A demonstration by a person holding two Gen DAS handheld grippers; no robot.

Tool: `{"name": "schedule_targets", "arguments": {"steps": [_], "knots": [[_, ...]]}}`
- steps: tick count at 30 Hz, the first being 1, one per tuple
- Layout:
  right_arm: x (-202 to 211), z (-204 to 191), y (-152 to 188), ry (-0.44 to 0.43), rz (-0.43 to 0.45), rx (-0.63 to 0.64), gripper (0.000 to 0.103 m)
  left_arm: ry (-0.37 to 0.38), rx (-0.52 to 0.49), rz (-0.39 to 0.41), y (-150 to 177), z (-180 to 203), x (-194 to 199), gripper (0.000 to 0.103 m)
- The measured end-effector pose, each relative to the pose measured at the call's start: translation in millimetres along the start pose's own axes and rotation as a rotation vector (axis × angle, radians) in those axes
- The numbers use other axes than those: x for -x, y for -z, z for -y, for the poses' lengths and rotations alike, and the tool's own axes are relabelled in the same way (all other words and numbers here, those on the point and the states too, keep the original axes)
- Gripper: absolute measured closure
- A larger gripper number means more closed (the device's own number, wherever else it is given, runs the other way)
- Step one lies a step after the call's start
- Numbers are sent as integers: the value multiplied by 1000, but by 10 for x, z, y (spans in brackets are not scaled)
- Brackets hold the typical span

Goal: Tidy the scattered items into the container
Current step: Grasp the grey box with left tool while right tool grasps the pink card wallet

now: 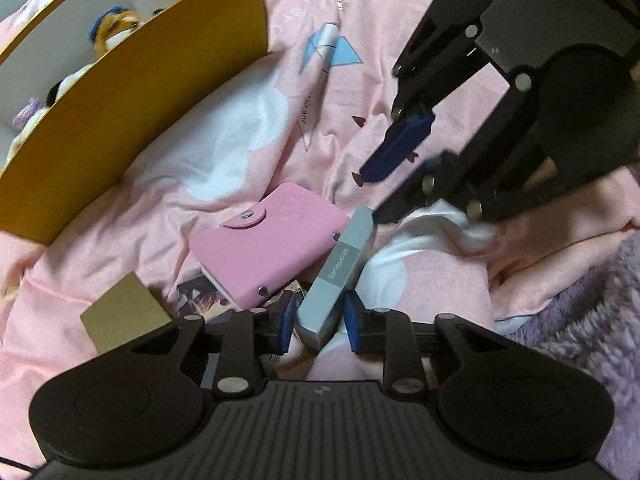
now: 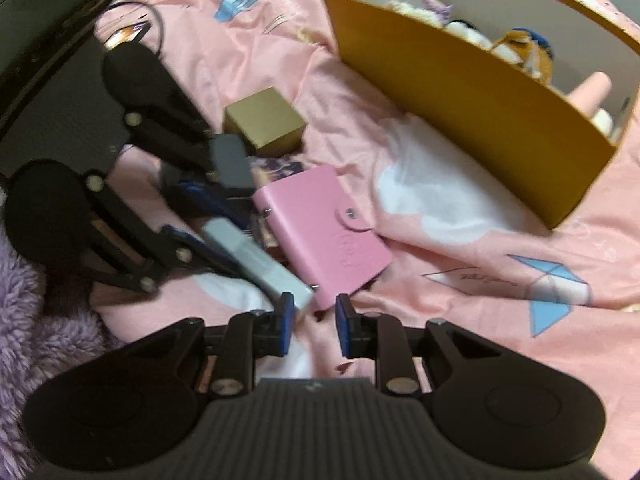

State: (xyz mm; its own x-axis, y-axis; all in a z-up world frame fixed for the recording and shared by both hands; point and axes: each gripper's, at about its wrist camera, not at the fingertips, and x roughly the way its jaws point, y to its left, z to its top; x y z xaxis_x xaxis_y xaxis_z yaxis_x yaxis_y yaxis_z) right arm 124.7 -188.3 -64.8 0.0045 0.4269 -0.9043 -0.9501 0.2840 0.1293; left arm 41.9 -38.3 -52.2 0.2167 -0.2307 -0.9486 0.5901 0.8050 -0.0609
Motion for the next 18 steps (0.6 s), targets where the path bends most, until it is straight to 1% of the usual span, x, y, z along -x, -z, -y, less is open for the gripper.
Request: {"name": "schedule_targets", "arguments": {"steps": [3,6,8,11,15,18], "knots": [[-42,23,15,48,-3,14,78,17,60,26,61,-83,116,78],[-165,-86,39,95,-20,99,78,13,119,64,127,-158,258,80],[-262,-194,56,130,-31,178,77,15,166,91,170,-227,350,81],[-355,-302,43,175,-25,262,73,8,224,126,213,-300,449,82],[-421,-345,-25,212,-9,318,71,9,272,155,217,-356,494,82],[-501,-375,-62,196,-17,355,69,-3,271,165,225,-308,507,83]]}}
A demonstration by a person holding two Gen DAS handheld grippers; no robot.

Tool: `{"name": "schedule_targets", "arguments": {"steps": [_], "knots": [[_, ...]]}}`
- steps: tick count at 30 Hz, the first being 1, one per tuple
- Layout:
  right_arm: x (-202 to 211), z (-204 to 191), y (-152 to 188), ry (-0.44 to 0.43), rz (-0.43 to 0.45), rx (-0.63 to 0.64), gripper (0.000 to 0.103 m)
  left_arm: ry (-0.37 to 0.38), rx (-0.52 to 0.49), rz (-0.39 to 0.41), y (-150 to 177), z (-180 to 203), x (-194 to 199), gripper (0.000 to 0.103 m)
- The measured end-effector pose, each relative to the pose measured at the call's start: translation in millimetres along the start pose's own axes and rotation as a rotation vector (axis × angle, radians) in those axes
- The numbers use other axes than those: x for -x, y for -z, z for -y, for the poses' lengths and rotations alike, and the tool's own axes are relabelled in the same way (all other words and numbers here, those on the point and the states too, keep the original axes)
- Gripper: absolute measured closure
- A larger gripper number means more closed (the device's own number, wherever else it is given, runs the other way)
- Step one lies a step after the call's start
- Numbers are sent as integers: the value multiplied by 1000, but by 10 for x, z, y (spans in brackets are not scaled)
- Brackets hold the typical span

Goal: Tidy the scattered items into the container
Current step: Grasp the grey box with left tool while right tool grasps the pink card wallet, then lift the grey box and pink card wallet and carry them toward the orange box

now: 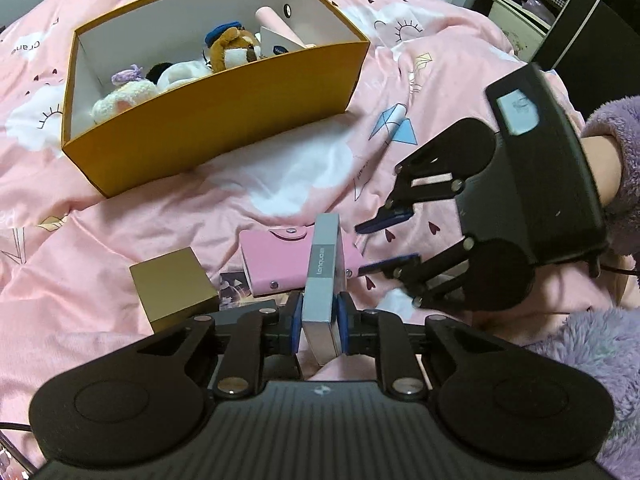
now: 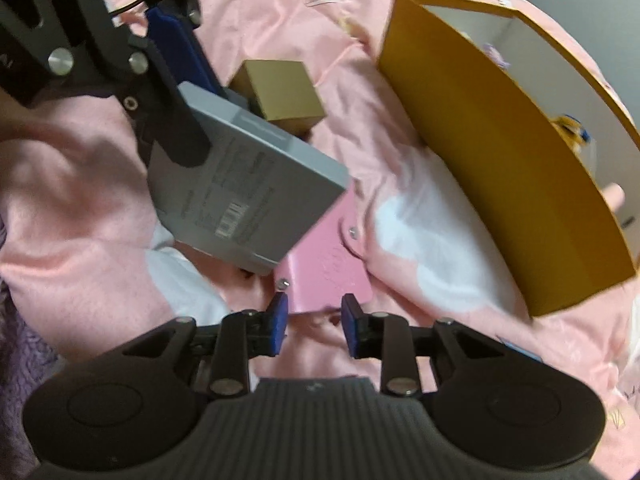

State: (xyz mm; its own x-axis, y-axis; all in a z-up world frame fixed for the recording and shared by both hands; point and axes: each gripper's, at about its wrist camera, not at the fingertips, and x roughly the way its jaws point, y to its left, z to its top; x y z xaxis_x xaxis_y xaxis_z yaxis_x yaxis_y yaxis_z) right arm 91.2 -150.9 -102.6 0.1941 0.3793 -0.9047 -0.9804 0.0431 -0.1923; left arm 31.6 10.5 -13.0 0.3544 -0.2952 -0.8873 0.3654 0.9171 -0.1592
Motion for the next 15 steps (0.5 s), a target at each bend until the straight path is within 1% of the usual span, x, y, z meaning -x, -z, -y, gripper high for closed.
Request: {"name": "schedule_targets", "arguments": {"steps": [2,3,7,9,12,15], "knots": [[-53,-40,-29,4,-2,22,66,-10,-8,12,19,41,22,83],[-75,-50,-41,3,2,29,66,-13,-10,18,29,54,37,85],[-177,-82,-82,11,-1,28,64,-28,7,38,26,24,74,86],[-208,-88,-83,24,-2,24,59,-22,26,41,20,-11,74,86],[-245,-97,-90,27,-5,14,59,-30,42,52,8,-33,80,86],[-222,-92,-104,33,-13,-3,64,-31,59,71,-18,-63,116,86]]}}
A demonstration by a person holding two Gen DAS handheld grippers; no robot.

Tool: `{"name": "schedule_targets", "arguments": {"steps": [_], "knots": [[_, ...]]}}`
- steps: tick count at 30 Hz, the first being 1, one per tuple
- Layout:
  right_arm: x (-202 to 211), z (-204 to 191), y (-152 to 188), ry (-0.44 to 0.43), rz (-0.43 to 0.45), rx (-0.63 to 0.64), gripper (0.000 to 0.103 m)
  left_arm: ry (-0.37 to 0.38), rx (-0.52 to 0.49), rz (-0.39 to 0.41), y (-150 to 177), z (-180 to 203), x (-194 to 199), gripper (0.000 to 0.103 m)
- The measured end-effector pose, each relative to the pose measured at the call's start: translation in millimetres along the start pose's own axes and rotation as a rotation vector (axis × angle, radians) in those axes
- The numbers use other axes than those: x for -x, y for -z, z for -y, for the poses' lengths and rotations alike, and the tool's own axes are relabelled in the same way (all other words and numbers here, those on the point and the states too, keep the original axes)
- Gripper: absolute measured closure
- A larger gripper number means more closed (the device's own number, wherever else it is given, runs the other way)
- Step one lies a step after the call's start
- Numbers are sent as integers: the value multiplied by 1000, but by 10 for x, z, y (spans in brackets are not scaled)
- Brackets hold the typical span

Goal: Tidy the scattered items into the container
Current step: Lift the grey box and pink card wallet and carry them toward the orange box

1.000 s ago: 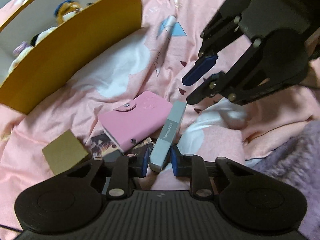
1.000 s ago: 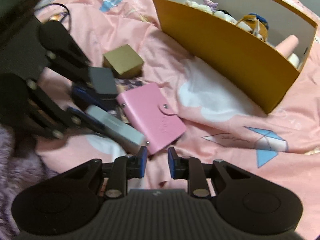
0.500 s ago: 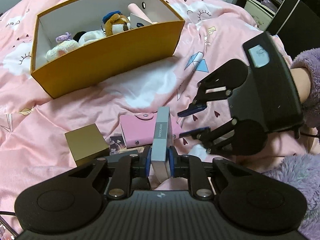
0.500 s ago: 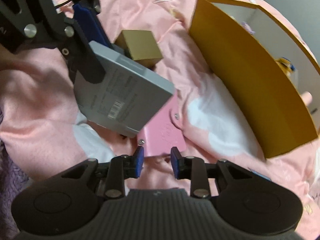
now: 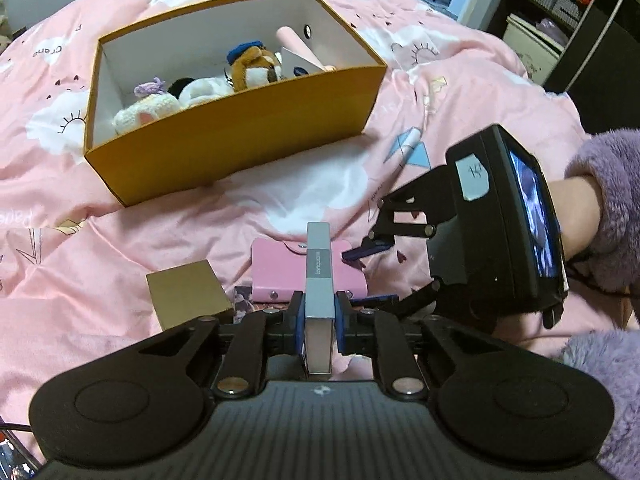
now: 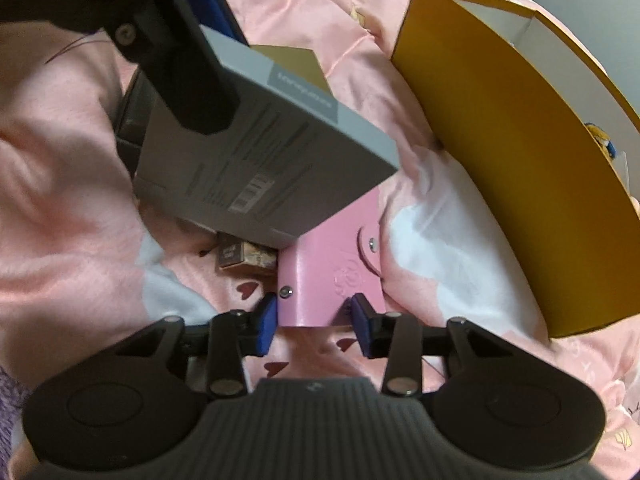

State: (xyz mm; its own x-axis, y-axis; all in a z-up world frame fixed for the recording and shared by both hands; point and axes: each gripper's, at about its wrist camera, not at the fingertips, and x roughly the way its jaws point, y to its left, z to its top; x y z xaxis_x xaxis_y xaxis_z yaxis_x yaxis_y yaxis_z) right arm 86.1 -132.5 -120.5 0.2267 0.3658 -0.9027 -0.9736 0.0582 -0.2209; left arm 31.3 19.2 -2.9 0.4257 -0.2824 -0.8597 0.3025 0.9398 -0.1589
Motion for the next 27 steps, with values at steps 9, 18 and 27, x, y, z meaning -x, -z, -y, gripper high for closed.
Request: {"name": "schedule_targets", "arguments": {"steps": [9,18,27], "knots": [[279,358,-101,70,51,-136,80,-50,70,79,-161,-203,97,86],[-12,362,-291,45,-5,-80,78,-96,83,18,-265,-291,-281,86],[-71,497,-321,-20,-18,-198,81,-113,112,-49,-281,-298,-571,86]]}}
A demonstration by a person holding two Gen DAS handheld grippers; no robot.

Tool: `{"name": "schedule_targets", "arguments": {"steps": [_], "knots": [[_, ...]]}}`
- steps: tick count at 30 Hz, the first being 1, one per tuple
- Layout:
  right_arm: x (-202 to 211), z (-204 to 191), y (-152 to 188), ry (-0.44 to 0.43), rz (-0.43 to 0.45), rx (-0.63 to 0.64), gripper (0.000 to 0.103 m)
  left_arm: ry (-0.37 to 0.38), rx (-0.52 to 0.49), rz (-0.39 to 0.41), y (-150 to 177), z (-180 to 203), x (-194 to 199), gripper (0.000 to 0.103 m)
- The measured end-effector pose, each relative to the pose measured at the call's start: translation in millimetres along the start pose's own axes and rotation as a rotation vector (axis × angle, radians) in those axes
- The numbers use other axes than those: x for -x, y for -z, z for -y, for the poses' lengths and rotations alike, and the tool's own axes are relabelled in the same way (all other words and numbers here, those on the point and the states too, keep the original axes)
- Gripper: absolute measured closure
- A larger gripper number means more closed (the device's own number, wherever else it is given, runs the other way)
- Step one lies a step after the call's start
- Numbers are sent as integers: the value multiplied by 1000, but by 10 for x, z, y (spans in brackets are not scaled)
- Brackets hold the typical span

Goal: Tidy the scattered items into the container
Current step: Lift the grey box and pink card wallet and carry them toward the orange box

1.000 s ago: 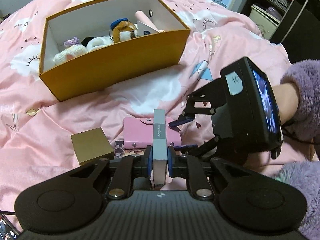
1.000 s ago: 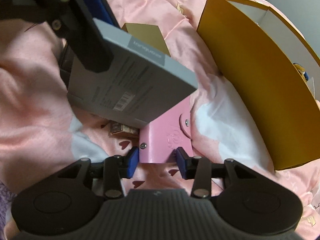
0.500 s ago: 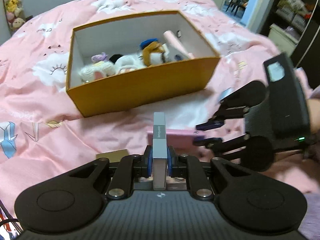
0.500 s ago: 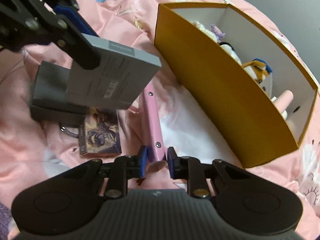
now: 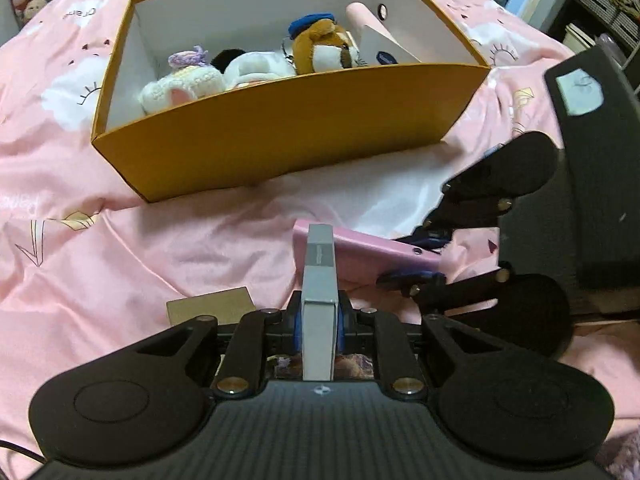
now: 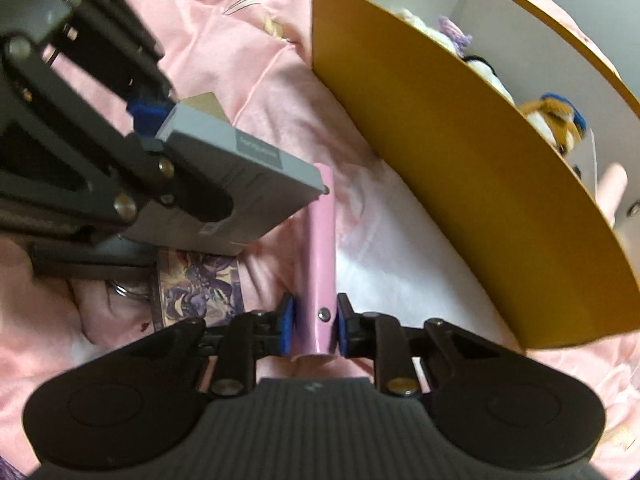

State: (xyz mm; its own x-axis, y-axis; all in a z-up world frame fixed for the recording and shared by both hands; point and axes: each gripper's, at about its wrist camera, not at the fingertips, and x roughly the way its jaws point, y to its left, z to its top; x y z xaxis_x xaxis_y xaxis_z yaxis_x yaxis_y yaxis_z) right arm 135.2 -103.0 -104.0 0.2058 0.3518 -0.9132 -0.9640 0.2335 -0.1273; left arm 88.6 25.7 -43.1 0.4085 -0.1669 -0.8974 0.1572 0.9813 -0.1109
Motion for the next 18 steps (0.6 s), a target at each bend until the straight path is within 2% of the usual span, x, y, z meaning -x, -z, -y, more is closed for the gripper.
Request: {"name": "schedule_targets", "arguments": {"steps": [4,7,13,18], "knots": [[141,42,127,-37,29,-107,84,5,11,35,46,3,80,86],[298,49,143,-31,62,-157,84,10,22,73,26,-3,196,86],[818,202,186,-46,184,-284,84,62,58,189,-70,-83,580,86],[1289,320,123,-33,289,-308,84,80,39,281,-223,-172,938,86]]}}
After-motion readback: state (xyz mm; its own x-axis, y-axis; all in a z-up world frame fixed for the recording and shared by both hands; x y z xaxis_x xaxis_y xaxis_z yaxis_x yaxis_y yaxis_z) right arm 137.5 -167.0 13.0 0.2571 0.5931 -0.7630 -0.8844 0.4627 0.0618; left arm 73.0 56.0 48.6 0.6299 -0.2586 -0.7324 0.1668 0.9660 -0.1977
